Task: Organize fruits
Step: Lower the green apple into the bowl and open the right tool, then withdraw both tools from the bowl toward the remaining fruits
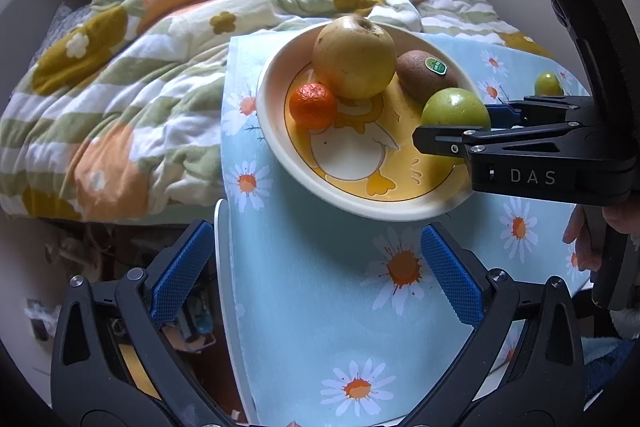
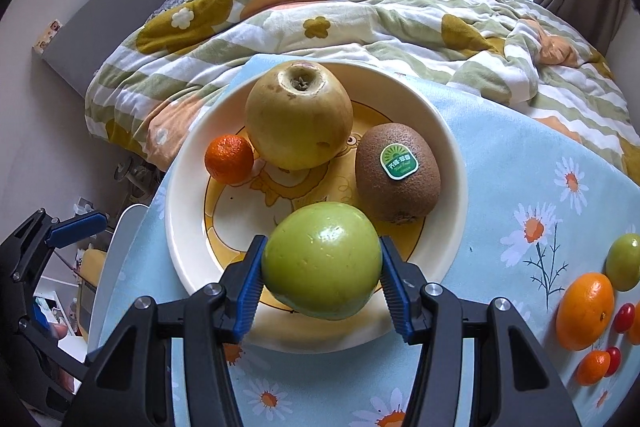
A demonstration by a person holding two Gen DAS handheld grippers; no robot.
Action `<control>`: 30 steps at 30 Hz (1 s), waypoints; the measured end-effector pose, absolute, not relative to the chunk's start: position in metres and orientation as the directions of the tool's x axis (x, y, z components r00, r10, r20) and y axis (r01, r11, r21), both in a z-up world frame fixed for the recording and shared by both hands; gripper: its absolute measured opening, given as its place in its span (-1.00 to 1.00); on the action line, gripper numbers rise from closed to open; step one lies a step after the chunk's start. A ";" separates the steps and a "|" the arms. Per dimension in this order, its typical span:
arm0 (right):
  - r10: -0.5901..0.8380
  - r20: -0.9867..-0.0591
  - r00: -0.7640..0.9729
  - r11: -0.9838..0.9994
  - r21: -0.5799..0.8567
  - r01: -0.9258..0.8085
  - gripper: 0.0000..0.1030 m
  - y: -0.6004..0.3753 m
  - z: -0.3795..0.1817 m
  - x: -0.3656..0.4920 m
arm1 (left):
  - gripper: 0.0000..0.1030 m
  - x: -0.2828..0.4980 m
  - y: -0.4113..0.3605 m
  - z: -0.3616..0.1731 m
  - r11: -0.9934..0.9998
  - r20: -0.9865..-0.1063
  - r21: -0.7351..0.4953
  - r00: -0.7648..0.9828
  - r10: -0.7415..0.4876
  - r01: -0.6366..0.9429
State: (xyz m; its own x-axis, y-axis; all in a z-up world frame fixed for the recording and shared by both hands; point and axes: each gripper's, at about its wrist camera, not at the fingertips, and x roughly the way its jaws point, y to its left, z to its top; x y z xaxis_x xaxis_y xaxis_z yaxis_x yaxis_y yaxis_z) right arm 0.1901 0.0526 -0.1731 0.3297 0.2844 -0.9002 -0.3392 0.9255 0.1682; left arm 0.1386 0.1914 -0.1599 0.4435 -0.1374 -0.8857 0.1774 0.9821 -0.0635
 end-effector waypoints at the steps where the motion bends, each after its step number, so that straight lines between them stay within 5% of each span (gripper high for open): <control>1: 0.293 -0.895 0.336 0.926 0.178 -0.333 0.14 0.051 -0.172 0.189 | 1.00 0.138 0.192 -0.160 0.982 -0.885 -0.063 0.445 -0.137 0.179; 2: 0.304 -0.887 0.349 0.925 0.187 -0.330 0.53 0.050 -0.169 0.187 | 1.00 0.137 0.192 -0.159 0.982 -0.884 -0.063 0.446 -0.138 0.179; 4: 0.318 -0.869 0.380 0.925 0.195 -0.328 0.82 0.049 -0.162 0.184 | 1.00 0.135 0.192 -0.158 0.981 -0.884 -0.060 0.447 -0.137 0.182; 30: 0.234 -0.804 0.547 0.960 0.100 -0.263 0.82 0.020 -0.081 0.132 | 1.00 0.091 0.181 -0.077 0.972 -0.804 -0.002 0.578 -0.141 0.234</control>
State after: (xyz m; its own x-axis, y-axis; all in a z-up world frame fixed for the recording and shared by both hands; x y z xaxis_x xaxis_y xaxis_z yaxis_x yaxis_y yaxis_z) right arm 0.1321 0.0203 -0.0809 0.5471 0.2340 -0.8037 -0.2630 0.9596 0.1003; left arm 0.0905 0.1806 -0.0773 0.5775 -0.1405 -0.8042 0.2342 0.9722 -0.0017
